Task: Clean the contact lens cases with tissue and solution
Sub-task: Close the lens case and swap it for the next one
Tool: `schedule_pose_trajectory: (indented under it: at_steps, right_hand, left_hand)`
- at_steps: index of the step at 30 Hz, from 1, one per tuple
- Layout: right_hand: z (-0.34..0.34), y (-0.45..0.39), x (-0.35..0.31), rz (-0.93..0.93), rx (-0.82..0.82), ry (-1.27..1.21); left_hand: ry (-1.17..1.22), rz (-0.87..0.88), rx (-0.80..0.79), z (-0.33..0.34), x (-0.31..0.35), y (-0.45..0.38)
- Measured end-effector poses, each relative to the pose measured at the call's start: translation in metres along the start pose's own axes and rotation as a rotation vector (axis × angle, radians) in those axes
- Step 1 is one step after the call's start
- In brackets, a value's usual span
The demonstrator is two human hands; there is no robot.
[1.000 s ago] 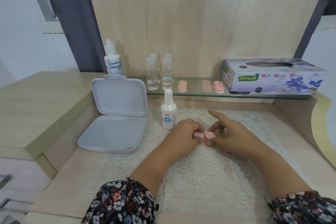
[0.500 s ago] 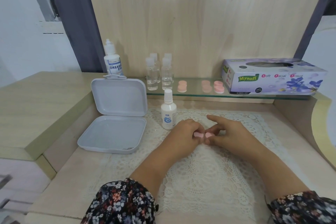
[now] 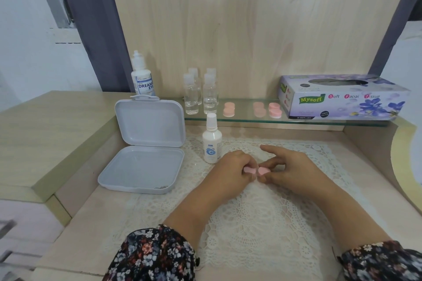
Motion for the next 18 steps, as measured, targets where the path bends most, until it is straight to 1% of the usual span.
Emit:
schedule_pose_trajectory:
  at_steps: [3,6,10,12,16,18]
  right_hand:
    - [0.002,0.001,-0.003,-0.033,0.014,0.086]
    - [0.003,0.0,-0.005,-0.044,-0.014,0.156]
    - [-0.001,-0.001,0.002,-0.018,-0.078,0.049]
    - [-0.001,-0.001,0.005,-0.017,-0.098,0.035]
    - [0.0,-0.003,0.005,-0.007,-0.066,-0.023]
    - [-0.001,-0.003,0.004,-0.013,-0.041,-0.012]
  left_hand:
    - [-0.006,0.0,0.002,0.0,0.0,0.0]
    - [-0.003,-0.005,0.0,0.0,0.0,0.0]
    - [0.019,-0.014,-0.005,-0.001,0.0,0.0]
    - [0.016,-0.01,-0.008,-0.001,0.001,0.0]
    - [0.012,-0.01,-0.009,0.0,0.0,0.0]
    - [0.015,-0.013,-0.007,0.0,0.0,0.0]
Point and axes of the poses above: each hand's wrist, its own y-axis away from the middle knuckle, its own z-axis out of the palm, x = y × z, the point moved 4 cm from there along -y, towards the middle knuckle, and after that the axes turned 6 degrees about -y, right-handed, at the moved point
